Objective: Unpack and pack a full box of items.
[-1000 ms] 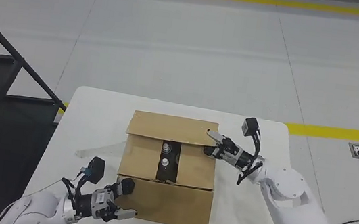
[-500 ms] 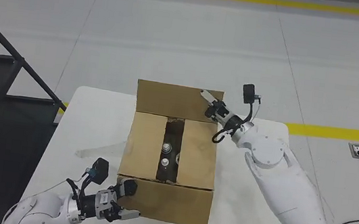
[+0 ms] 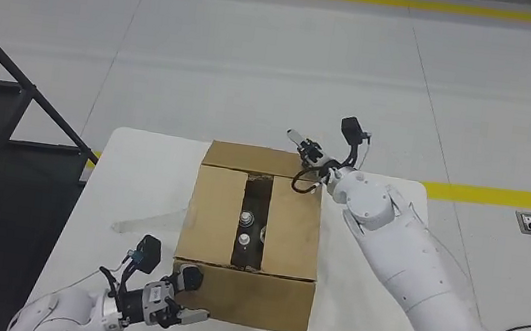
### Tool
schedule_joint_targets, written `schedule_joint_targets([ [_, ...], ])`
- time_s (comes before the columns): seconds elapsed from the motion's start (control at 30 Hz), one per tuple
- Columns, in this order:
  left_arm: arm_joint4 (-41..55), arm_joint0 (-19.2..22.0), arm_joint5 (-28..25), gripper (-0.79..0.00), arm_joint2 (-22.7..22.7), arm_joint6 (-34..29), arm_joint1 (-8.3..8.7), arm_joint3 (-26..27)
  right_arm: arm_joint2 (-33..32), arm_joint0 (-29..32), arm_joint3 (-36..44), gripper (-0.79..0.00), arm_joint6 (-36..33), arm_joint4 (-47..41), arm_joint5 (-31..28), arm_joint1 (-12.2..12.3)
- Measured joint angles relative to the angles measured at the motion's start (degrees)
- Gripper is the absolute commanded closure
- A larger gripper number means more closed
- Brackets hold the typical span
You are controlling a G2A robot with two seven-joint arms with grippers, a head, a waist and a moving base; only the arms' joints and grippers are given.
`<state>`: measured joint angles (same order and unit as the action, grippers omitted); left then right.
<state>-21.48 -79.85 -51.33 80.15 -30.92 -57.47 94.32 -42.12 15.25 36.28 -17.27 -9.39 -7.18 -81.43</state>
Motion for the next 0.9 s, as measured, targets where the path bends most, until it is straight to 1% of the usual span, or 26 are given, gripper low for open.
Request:
schedule_joint_targets([
  [0.07, -0.1, 0.1, 0.2, -0.785, -0.2, 0.0, 0.04, 0.2, -0.2, -0.5, -1.9, -0.785, -0.2, -0.9, -1.7, -0.6],
  [0.17, -0.6, 0.1, 0.4, -0.785, -0.2, 0.3, 0.12, 1.0, -1.4, -0.8, -3.1, -0.785, -2.1, -3.1, -6.3, -1.0],
  [0.23, -0.7, -0.3, 0.3, -0.785, 0.5, 1.4, 0.22, 1.9, -2.7, -0.4, -2.3, -0.785, -6.6, -5.4, -10.4, -0.7],
  [0.3, -0.3, -1.2, 0.1, -0.785, 2.4, 3.5, 0.4, 2.7, -4.1, 0.1, -0.3, -0.785, -13.7, -7.4, -13.9, -0.1],
  [0.37, 0.3, -2.6, 0.0, -0.785, 5.2, 6.2, 0.6, 3.5, -5.0, 1.0, 2.4, -0.785, -20.4, -7.7, -15.0, 0.7],
  [0.47, 0.8, -4.8, 0.3, -0.785, 9.1, 9.7, 0.83, 4.0, -5.3, 3.3, 7.3, -0.785, -26.9, -6.5, -13.8, 1.6],
  [0.5, 0.9, -5.7, 0.6, -0.785, 10.6, 10.8, 0.92, 3.9, -5.3, 4.5, 9.5, -0.785, -28.9, -5.6, -12.5, 1.9],
  [0.6, 0.1, -7.4, 2.4, -0.785, 13.5, 13.1, 1.0, 3.4, -5.2, 7.3, 14.3, -0.785, -32.7, -4.3, -8.6, 2.6],
  [0.73, 0.3, -8.7, 2.7, -0.785, 14.0, 15.1, 0.89, 2.3, -4.6, 9.8, 17.7, -0.785, -31.4, -2.0, -4.2, 2.7],
  [0.9, 0.3, -8.8, 2.0, -0.785, 13.5, 16.0, 0.76, 0.9, -3.3, 10.8, 18.3, -0.785, -28.7, -1.4, -1.2, 1.9],
])
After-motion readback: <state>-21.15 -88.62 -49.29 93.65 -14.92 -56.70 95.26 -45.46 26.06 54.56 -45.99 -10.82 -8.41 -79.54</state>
